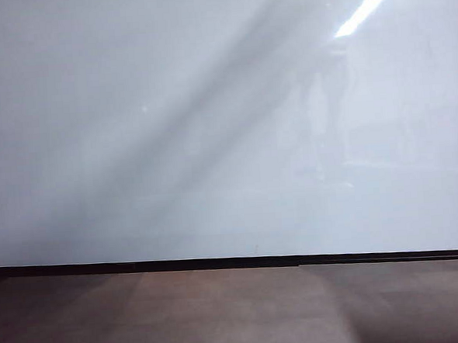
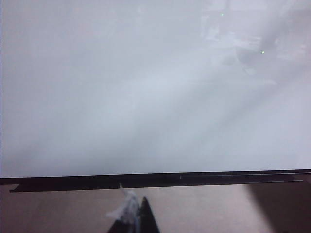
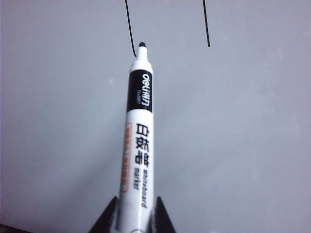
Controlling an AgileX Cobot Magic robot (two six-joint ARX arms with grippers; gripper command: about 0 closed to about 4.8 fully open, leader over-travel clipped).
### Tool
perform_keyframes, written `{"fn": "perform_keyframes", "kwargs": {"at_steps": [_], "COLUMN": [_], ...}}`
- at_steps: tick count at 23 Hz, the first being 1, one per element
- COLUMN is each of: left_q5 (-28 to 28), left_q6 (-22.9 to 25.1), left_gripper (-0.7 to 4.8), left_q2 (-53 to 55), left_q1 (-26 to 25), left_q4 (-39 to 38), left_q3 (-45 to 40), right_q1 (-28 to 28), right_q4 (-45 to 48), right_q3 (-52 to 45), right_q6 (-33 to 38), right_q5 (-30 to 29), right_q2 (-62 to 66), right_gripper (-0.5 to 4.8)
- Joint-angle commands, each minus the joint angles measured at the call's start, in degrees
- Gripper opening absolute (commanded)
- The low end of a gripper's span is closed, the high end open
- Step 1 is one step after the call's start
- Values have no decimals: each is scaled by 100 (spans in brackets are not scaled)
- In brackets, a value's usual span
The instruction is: Reach to the right to find the marker pen, pick it up, and write the number 17 on the whiteboard.
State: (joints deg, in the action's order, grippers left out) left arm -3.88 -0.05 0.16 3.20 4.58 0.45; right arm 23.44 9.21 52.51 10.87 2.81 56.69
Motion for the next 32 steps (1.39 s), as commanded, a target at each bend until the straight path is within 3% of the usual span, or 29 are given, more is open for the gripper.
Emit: {"fn": "perform_keyframes", "kwargs": {"at_steps": [1, 11, 18, 24, 32], "left_q5": [0, 0, 0, -2, 0], "left_q6": [-20, -17, -17, -17, -17], "left_gripper": [-5, -5, -5, -5, -5], "left_q2": [7, 7, 7, 7, 7], "left_q1": [-7, -7, -7, -7, -7], "left_q4": [37, 39, 31, 22, 20], "left_q3": [4, 4, 4, 4, 4], "right_q1": [-2, -17, -142, -1010, -2505], "right_q4": [79, -149, -1095, -1060, -1062], "right_q3": [24, 22, -393, -1805, -3781], "right_q6": [0, -72, -378, -304, -59], "right_q5": [-17, 33, 1051, 387, 258], "right_q2": [-22, -61, -741, -2227, -4177], "right_gripper": [-6, -6, -6, -6, -6]}}
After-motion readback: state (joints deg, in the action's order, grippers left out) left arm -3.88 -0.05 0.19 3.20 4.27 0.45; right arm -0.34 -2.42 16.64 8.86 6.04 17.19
